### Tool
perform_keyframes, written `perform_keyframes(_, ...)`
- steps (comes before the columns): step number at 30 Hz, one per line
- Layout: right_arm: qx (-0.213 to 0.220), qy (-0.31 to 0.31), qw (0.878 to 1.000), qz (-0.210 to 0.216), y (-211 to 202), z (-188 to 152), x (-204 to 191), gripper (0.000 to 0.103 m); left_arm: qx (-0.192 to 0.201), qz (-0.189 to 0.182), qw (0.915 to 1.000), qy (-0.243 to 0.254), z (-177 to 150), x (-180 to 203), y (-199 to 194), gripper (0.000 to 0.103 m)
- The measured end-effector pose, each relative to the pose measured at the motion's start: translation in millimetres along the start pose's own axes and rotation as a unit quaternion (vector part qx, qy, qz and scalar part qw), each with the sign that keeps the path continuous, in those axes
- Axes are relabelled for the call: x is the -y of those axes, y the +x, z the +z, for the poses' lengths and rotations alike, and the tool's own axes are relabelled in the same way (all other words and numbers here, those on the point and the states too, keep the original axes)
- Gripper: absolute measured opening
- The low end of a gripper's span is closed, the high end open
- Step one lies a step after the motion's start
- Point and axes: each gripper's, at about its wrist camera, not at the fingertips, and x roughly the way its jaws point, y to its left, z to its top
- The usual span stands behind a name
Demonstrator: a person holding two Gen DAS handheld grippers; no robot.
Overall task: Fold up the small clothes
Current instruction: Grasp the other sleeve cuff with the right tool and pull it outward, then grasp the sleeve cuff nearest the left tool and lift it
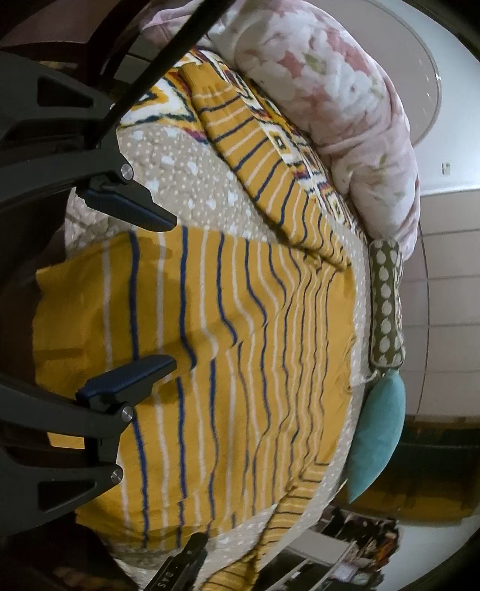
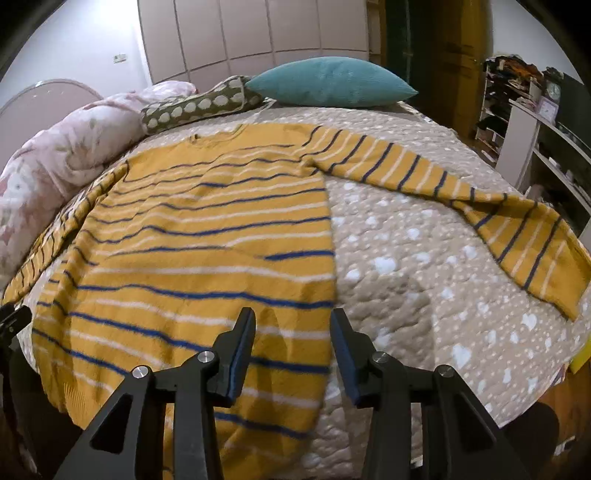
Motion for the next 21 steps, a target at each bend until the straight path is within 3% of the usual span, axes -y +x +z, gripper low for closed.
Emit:
perform_keyframes(8, 0.008, -0.001, 1.0, -0.005, -3, 0, 1, 0.056, -0.011, -0.005, 0.9992, 0.037, -8, 22, 2, 0.07)
perform_keyframes(21, -0.006, -0.001, 1.0, -0.006, 5, -6, -1, 0.062, -0.021, -0.005, 0.9991, 0.037, -9, 20, 6, 0.071)
